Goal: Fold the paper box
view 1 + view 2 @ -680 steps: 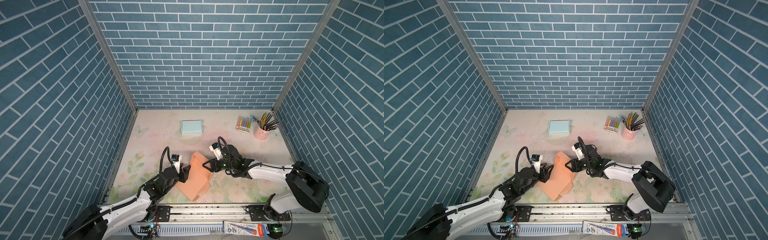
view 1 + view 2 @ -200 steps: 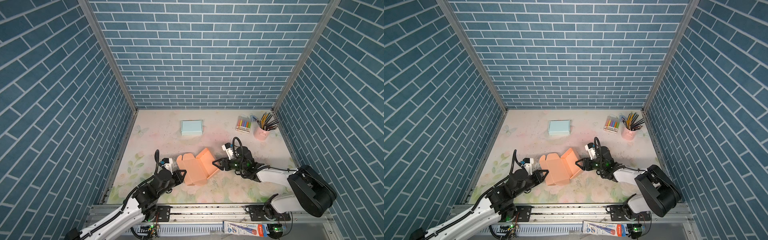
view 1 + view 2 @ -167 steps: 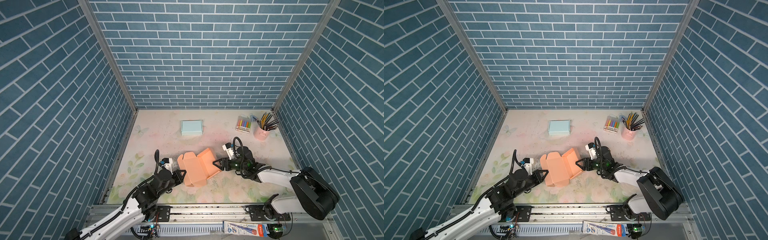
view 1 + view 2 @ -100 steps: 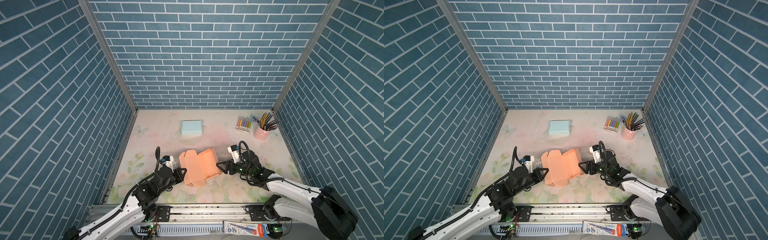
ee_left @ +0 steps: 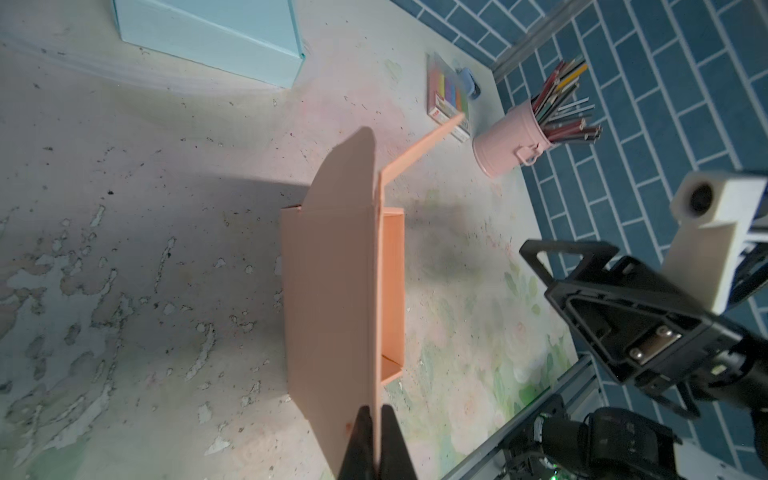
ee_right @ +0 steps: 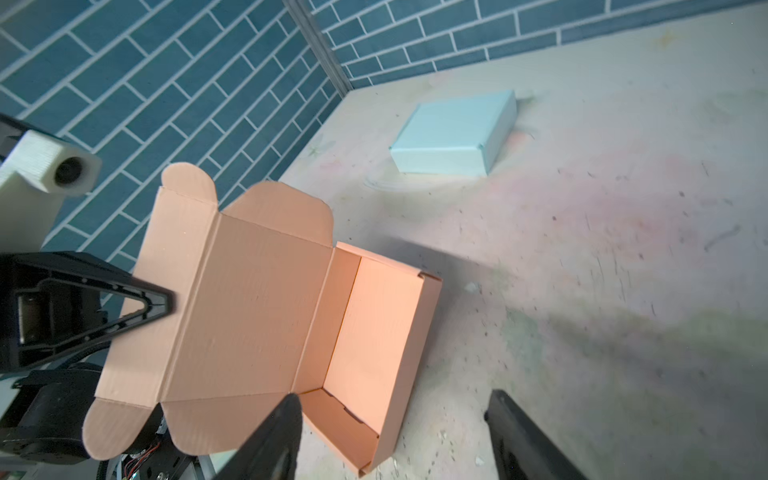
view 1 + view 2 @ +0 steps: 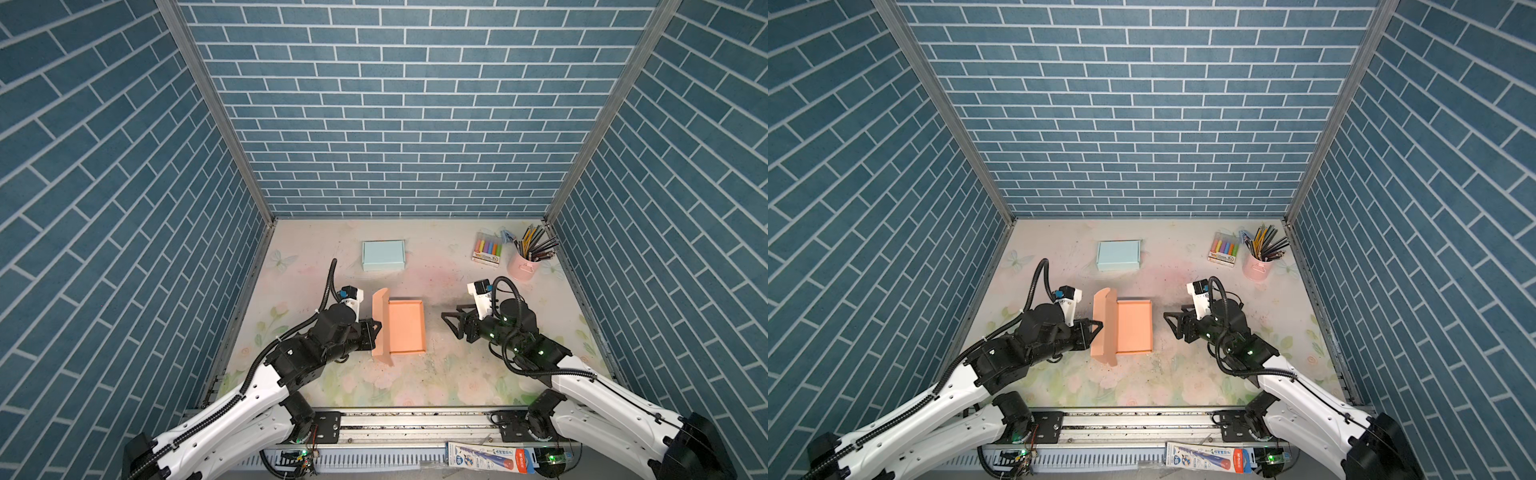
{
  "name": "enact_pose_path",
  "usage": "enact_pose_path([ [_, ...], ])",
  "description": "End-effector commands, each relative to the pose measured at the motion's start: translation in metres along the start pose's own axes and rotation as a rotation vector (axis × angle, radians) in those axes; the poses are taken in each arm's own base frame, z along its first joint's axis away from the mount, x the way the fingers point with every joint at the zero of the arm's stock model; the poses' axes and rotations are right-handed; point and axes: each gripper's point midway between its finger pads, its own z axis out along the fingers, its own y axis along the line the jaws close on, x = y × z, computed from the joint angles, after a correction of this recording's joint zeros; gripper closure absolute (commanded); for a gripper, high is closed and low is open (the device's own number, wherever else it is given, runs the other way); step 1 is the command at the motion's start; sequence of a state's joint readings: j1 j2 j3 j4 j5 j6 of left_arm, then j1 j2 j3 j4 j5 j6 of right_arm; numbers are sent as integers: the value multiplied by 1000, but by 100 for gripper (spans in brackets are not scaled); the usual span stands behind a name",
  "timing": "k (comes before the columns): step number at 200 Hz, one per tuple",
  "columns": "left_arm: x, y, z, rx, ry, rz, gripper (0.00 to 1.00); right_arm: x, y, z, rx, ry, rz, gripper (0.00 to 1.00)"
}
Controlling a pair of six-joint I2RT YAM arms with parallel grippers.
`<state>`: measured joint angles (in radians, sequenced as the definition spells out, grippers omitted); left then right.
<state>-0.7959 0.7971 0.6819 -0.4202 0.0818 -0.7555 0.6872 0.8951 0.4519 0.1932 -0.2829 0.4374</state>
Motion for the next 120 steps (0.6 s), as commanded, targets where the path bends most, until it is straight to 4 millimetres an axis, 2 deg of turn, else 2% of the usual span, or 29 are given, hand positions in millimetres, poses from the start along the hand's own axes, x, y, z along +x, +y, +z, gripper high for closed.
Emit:
enact_pose_path([
  [1, 3, -9, -9, -13, 102, 149, 95, -32, 38, -2, -169, -96, -176, 29],
  [22, 0, -18, -15, -28, 179, 237, 98, -49, 60, -9, -279, -203, -280, 28],
  [39, -4, -23, -21, -46, 228, 306, 100, -53, 71, -12, -326, -244, -373, 28],
  [88, -4, -49, -31, 32, 339, 441, 100, -49, 85, -4, -422, -244, -561, 27],
  [120, -2, -60, -33, 87, 378, 490, 99, -44, 81, 14, -444, -177, -613, 27],
])
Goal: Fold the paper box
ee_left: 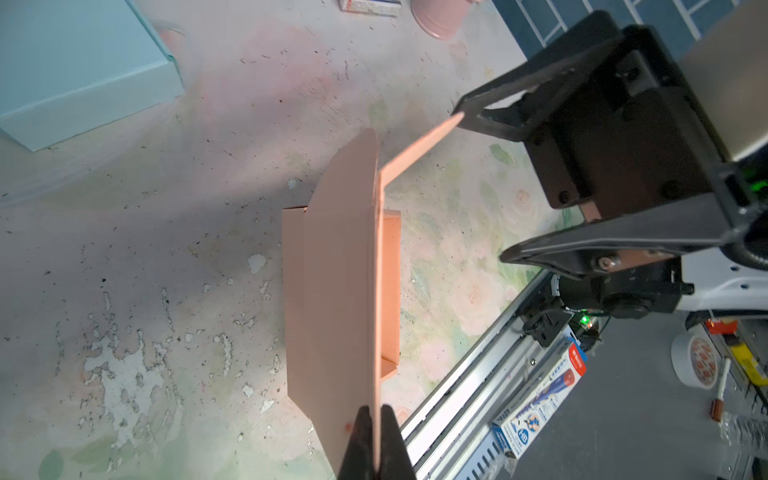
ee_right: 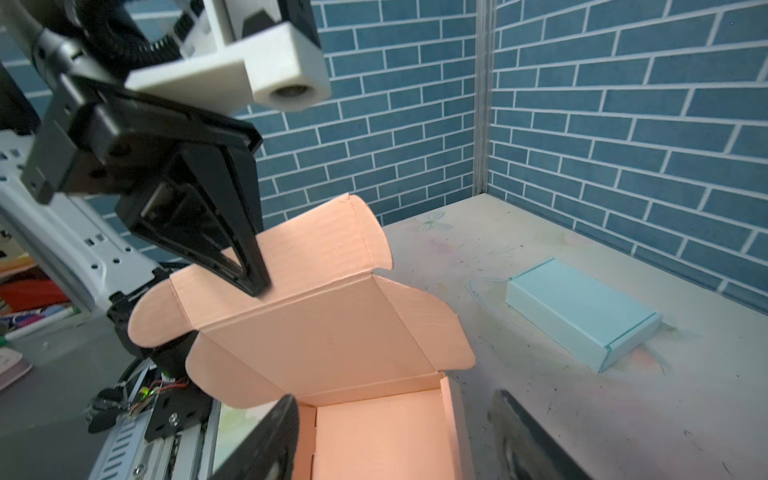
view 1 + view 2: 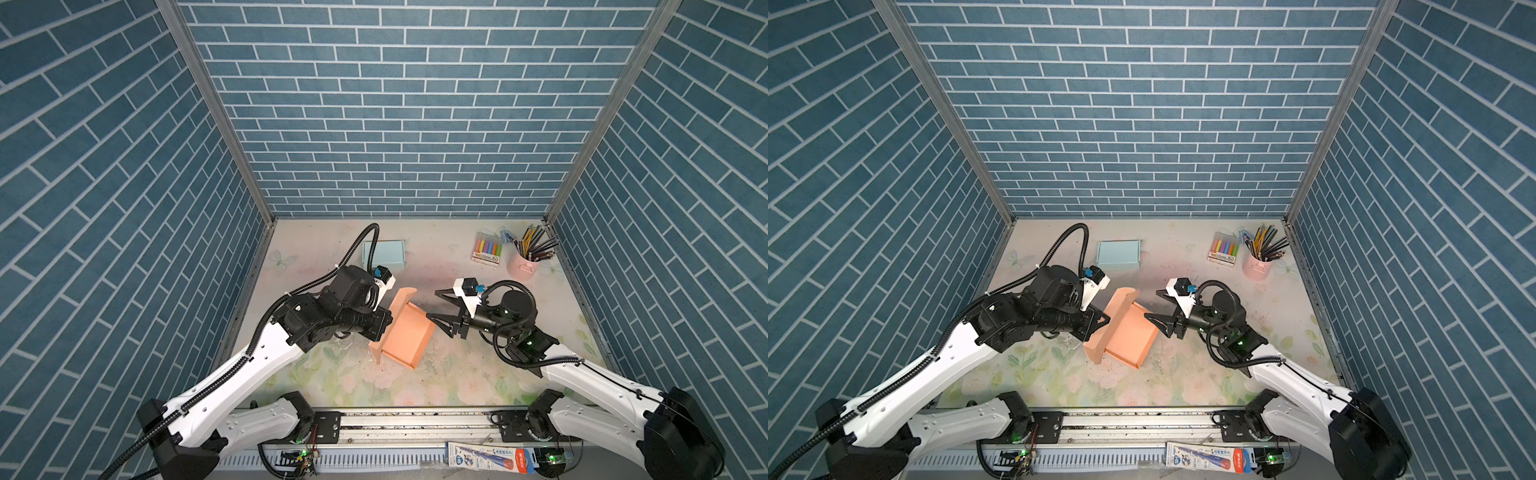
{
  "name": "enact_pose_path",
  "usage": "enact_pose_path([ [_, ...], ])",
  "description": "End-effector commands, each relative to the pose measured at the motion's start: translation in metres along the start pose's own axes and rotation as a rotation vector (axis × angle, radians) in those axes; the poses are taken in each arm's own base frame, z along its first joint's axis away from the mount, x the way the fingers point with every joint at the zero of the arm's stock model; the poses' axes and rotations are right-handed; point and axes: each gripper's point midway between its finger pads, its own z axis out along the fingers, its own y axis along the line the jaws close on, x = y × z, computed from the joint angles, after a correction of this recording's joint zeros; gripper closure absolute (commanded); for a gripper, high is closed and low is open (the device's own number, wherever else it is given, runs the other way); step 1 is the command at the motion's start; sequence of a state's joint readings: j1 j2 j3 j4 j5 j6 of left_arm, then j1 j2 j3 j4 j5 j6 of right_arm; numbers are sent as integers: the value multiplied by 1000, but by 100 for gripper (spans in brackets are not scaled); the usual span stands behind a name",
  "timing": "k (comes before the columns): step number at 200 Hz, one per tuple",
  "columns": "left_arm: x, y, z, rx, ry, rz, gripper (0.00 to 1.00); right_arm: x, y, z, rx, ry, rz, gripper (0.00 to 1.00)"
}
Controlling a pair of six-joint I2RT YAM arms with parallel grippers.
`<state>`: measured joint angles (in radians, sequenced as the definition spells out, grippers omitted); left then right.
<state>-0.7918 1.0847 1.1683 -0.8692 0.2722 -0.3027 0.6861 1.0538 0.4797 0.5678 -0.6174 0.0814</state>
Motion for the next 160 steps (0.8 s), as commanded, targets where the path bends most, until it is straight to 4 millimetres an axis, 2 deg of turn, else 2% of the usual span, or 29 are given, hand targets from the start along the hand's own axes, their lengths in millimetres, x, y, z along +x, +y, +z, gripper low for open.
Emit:
enact_pose_path([
  [1, 8, -10, -6, 52, 58, 85, 99, -17, 5, 11, -80, -15, -154, 27],
  [36, 8, -16, -5, 74, 71, 112, 99, -10, 2, 23, -126, 24, -150, 29],
  [82, 5, -19, -5, 76, 69, 120, 97, 1, 0, 30, -153, 56, -136, 33],
  [160, 4, -15, -4, 38, 78, 138, 98, 5, 1, 30, -141, 86, -147, 61],
])
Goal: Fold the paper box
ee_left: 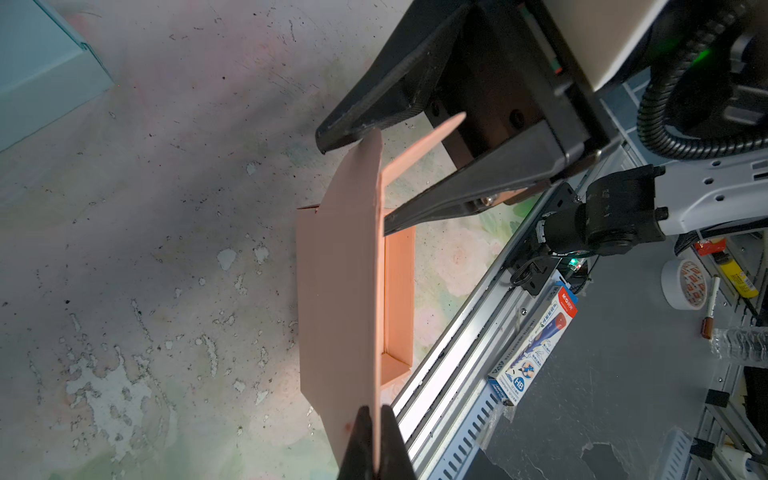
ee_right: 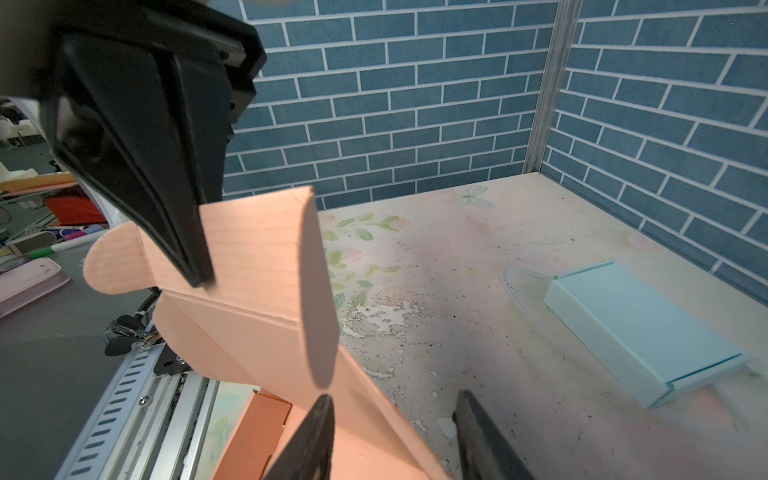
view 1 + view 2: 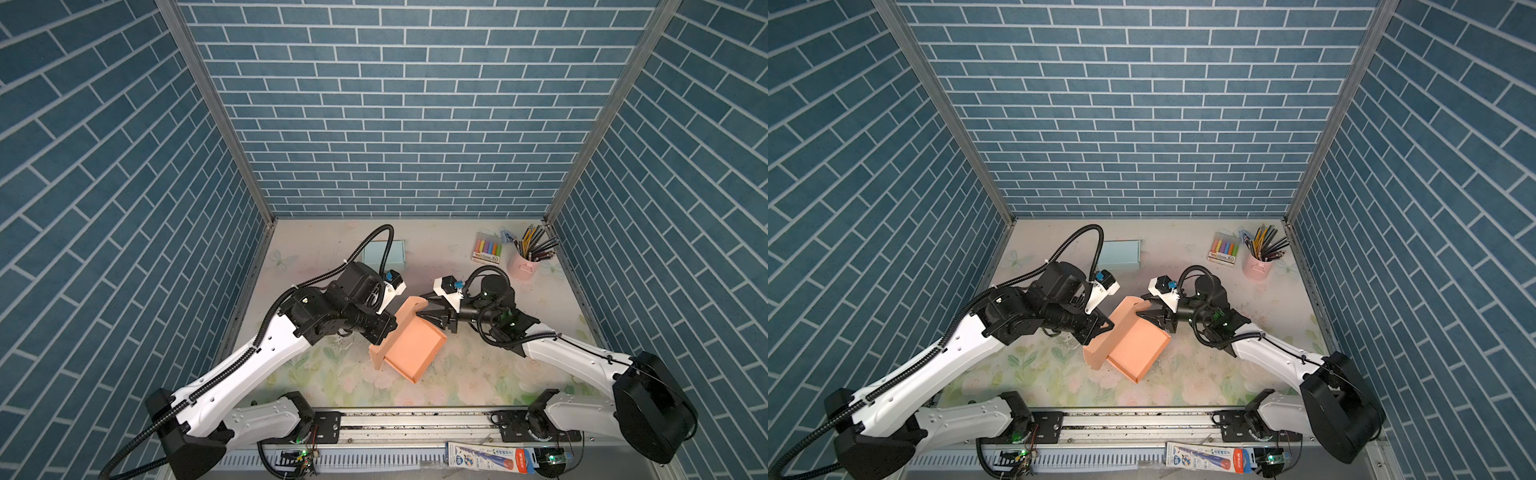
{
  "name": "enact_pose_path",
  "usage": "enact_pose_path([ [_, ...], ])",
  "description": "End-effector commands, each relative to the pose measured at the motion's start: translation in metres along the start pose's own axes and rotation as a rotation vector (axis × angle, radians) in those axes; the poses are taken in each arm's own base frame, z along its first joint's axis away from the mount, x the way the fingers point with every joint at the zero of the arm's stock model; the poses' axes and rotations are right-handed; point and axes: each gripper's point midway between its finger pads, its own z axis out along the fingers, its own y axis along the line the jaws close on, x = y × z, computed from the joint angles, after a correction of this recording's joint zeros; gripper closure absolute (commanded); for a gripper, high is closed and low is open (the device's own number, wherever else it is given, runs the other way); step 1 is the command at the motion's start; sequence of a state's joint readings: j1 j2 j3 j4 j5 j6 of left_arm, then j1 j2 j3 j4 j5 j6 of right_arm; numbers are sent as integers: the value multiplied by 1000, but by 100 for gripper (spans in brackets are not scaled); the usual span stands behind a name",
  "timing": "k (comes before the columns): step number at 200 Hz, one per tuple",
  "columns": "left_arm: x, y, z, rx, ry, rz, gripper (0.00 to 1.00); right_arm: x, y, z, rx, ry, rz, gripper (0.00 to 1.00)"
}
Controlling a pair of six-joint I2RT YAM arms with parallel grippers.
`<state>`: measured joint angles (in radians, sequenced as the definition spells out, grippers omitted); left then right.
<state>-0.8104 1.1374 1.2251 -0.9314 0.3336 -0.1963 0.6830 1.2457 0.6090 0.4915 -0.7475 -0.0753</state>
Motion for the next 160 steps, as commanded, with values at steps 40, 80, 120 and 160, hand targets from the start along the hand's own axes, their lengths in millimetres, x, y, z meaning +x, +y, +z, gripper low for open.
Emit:
enact_pose_path([
  [40, 3, 7, -6, -58, 15, 32, 97, -14, 4, 0, 12, 1, -100, 74],
  [80, 3, 9, -6, -69, 17, 32, 98, -10, 2, 1, 35, 19, -107, 80],
  [120, 2, 12, -5, -84, 20, 35, 98, -8, 3, 3, 45, 36, -117, 83],
  [160, 4, 18, -3, -118, 29, 39, 98, -5, 6, 5, 62, 57, -140, 88],
])
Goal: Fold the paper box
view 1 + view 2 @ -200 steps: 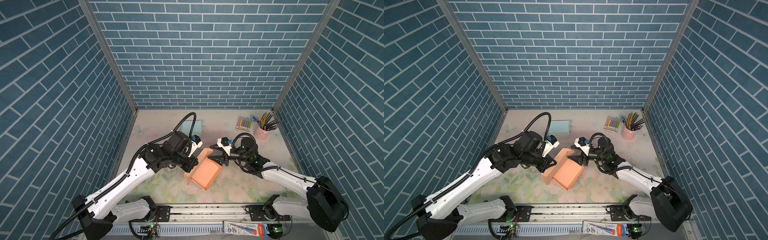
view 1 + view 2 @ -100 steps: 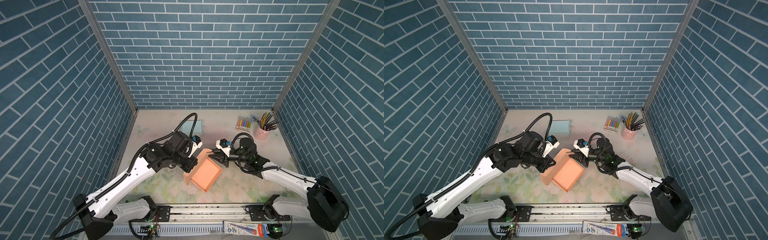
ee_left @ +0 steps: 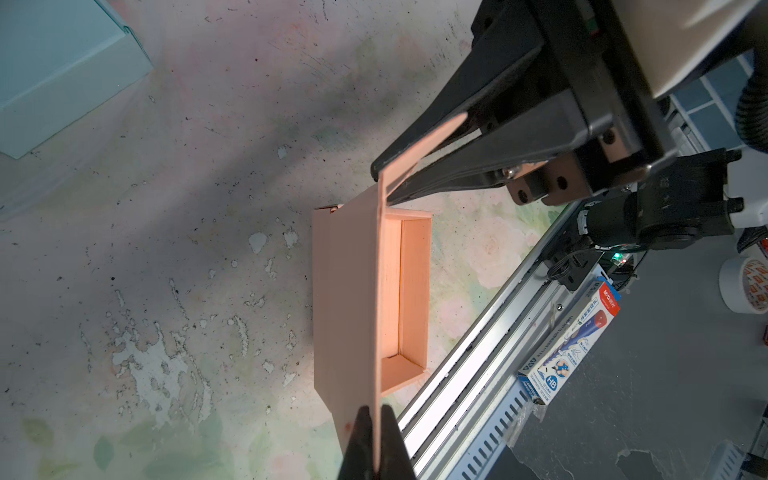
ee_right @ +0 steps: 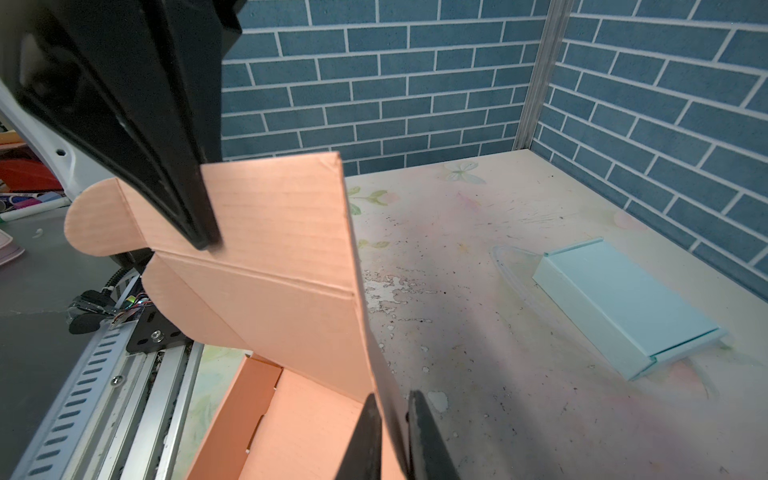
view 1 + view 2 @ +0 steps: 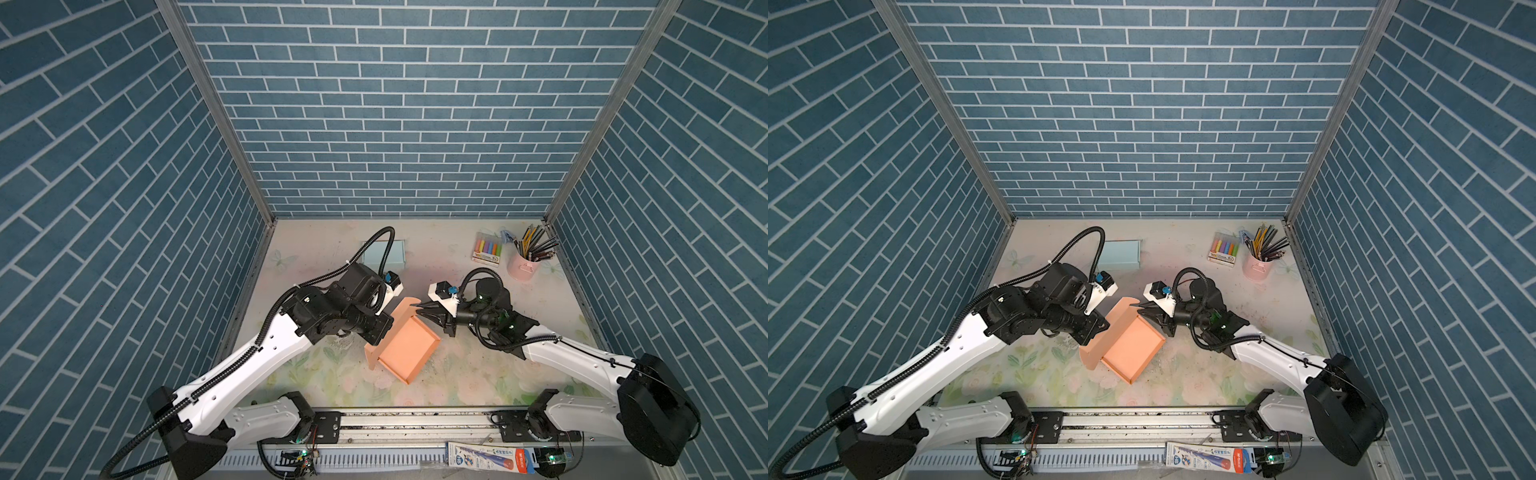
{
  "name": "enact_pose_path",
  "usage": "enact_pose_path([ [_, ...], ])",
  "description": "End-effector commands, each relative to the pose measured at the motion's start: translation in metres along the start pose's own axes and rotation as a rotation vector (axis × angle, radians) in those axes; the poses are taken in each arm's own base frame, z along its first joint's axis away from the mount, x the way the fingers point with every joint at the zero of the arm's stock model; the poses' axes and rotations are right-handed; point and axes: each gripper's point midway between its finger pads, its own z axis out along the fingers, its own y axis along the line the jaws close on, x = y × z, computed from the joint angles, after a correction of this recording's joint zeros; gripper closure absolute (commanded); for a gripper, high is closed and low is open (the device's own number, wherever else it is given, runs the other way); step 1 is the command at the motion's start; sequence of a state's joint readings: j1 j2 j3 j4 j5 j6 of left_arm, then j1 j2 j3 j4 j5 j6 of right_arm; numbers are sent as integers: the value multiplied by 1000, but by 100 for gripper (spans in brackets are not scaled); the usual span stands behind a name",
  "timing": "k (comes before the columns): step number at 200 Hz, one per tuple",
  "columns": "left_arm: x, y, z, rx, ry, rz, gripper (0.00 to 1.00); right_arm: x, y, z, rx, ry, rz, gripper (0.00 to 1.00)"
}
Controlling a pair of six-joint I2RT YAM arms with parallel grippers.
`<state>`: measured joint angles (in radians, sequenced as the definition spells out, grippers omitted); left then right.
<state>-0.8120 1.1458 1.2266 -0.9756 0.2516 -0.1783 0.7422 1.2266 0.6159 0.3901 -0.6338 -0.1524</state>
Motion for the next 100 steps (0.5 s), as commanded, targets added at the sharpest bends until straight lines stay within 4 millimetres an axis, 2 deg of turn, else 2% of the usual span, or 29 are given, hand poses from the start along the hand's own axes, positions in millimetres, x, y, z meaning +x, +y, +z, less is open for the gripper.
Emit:
enact_pose_path([
  [1, -3, 3, -4, -30, -5, 31, 98, -19, 0, -2, 22, -22, -98, 88],
  [34, -4, 9, -2, -64, -10, 29, 97, -16, 1, -1, 29, -11, -105, 93],
  [66, -8, 18, -6, -110, -41, 13, 81, -11, -6, -2, 75, 3, -105, 97],
  [73, -8, 19, -6, -116, -49, 8, 77, -9, -9, -3, 92, 6, -105, 97],
  [100, -2, 30, -4, -135, -91, -35, 44, -2, -18, -8, 165, 19, -79, 99],
])
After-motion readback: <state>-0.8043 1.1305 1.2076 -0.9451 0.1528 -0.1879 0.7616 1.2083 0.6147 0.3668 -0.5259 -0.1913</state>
